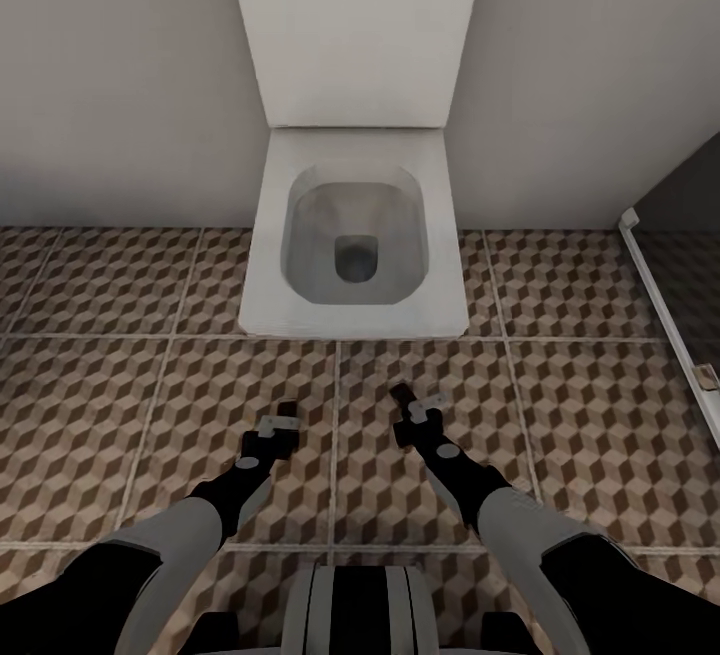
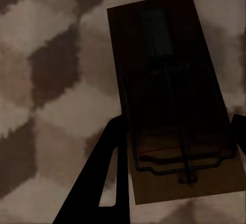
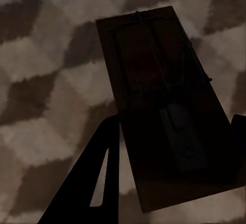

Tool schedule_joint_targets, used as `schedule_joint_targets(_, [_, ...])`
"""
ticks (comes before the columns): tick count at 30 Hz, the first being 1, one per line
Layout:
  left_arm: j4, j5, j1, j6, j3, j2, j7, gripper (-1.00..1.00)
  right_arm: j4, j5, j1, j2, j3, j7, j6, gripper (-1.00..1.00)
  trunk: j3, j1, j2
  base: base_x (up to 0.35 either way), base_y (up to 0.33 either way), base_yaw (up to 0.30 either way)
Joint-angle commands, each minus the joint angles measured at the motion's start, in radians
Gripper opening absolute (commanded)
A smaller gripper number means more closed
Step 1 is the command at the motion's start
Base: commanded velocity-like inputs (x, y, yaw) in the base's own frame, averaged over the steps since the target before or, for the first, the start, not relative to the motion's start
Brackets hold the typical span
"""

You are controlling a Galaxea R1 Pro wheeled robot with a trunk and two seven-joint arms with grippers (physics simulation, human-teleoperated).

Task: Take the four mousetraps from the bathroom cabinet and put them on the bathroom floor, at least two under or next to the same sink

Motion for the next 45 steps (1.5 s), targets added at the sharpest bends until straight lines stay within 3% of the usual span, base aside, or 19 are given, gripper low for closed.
schedule_joint_targets(1, [0.001,0.004,-0.001,-0.003,-0.009,0.0,0.007,-1.0,0.001,-0.002,-0.001,0.0,0.004,-0.002,-0.003,-1.0,0.0,0.0,0.0,0.16,0.0,0.0])
schedule_joint_targets(22, [0.002,0.004,-0.001,-0.005,-0.009,-0.001,0.006,-1.0,0.001,-0.002,-0.001,0.0,0.004,-0.002,-0.003,-1.0,0.0,0.0,0.0,0.056,0.0,0.0])
schedule_joint_targets(23, [0.001,0.004,-0.001,-0.005,-0.009,-0.002,0.006,-1.0,0.001,-0.002,0.0,0.0,0.004,-0.002,-0.003,1.0,0.0,0.0,0.0,0.0,0.0,0.0])
schedule_joint_targets(45, [0.002,0.004,0.01,-0.006,-0.009,-0.005,0.004,-1.0,0.001,-0.002,-0.001,0.0,0.004,-0.002,-0.003,1.0,0.0,0.0,0.0,0.0,0.0,0.0])
